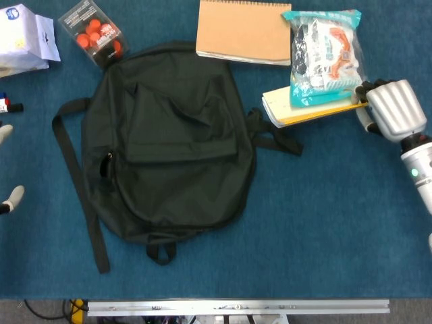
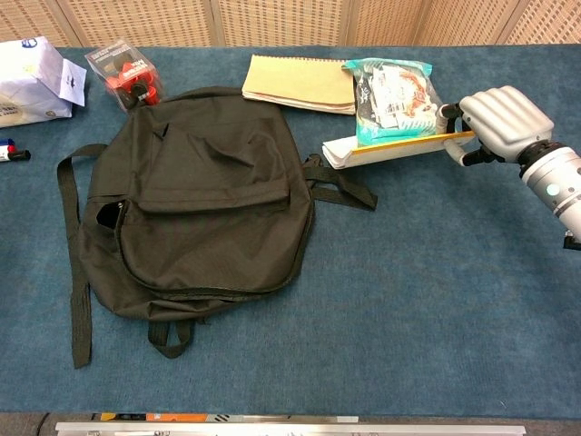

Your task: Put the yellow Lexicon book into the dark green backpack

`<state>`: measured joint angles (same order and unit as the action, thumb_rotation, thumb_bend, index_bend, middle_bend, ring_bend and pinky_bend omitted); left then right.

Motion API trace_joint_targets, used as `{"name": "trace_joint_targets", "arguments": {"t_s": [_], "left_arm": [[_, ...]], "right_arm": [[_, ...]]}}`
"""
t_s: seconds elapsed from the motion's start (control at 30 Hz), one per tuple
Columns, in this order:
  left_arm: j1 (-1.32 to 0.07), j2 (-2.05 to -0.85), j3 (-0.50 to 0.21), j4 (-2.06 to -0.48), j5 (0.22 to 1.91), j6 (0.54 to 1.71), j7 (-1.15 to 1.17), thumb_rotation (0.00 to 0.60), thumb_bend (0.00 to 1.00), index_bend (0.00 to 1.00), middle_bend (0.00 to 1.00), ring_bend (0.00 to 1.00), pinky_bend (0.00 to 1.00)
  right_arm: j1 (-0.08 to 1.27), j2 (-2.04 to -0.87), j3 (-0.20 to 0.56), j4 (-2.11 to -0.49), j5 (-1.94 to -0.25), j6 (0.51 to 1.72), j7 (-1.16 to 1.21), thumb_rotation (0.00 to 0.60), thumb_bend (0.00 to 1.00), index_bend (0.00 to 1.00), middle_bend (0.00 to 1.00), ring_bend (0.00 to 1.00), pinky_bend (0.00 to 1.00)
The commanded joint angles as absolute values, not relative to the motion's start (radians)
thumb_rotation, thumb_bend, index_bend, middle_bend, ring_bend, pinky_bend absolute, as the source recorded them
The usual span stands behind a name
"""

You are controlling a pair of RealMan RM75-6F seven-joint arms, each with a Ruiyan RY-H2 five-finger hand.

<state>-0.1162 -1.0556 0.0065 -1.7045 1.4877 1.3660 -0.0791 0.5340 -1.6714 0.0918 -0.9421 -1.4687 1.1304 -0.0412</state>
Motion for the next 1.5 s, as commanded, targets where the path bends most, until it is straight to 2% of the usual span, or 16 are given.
{"name": "trace_joint_targets", "arguments": {"t_s": [0.03, 0.33, 0.53, 0.77, 1.1, 1.5], "left_arm": [[-0.123, -1.044, 0.008, -1.708, 1.489, 1.355, -0.072, 0.538, 0.25, 0.09, 0.07, 0.07, 0.05], [-0.145, -1.024, 0.003, -1.721, 1.495, 1.334, -0.055, 0.526, 0.25, 0.09, 0.07, 0.07, 0.05], [-0.157, -1.017, 0.003, -1.729, 1.501, 1.322, -0.053, 0.521, 0.25, 0.09, 0.06, 0.07, 0.05], [-0.174, -1.006, -0.001, -1.737, 1.506, 1.31, -0.041, 0.514, 0.25, 0.09, 0.06, 0.07, 0.05], [-0.246, -0.977, -0.007, -1.734, 1.532, 1.223, -0.005, 0.513, 0.25, 0.09, 0.06, 0.07, 0.05], [-0.359, -0.971, 0.002, -1.718, 1.621, 1.109, -0.022, 0.518, 0.25, 0.1, 0.06, 0.07, 0.05]], "right_arm": [[0.522, -1.661, 0.09, -0.968, -1.469, 1.147, -0.045, 0.6, 0.43, 0.73, 0.71, 0.59, 0.65], [0.473, -1.615, 0.048, -1.054, -1.501, 1.204, -0.063, 0.6, 0.4, 0.75, 0.73, 0.6, 0.65], [0.446, -1.617, 0.026, -1.054, -1.522, 1.238, -0.061, 0.6, 0.35, 0.78, 0.75, 0.61, 0.65], [0.429, -1.629, 0.022, -1.031, -1.545, 1.28, -0.047, 0.6, 0.35, 0.81, 0.78, 0.65, 0.66], [0.406, -1.608, 0.022, -1.046, -1.599, 1.384, -0.045, 0.6, 0.35, 0.83, 0.82, 0.69, 0.69], [0.382, -1.487, 0.027, -1.202, -1.688, 1.518, -0.114, 0.6, 0.35, 0.85, 0.83, 0.7, 0.71]]}}
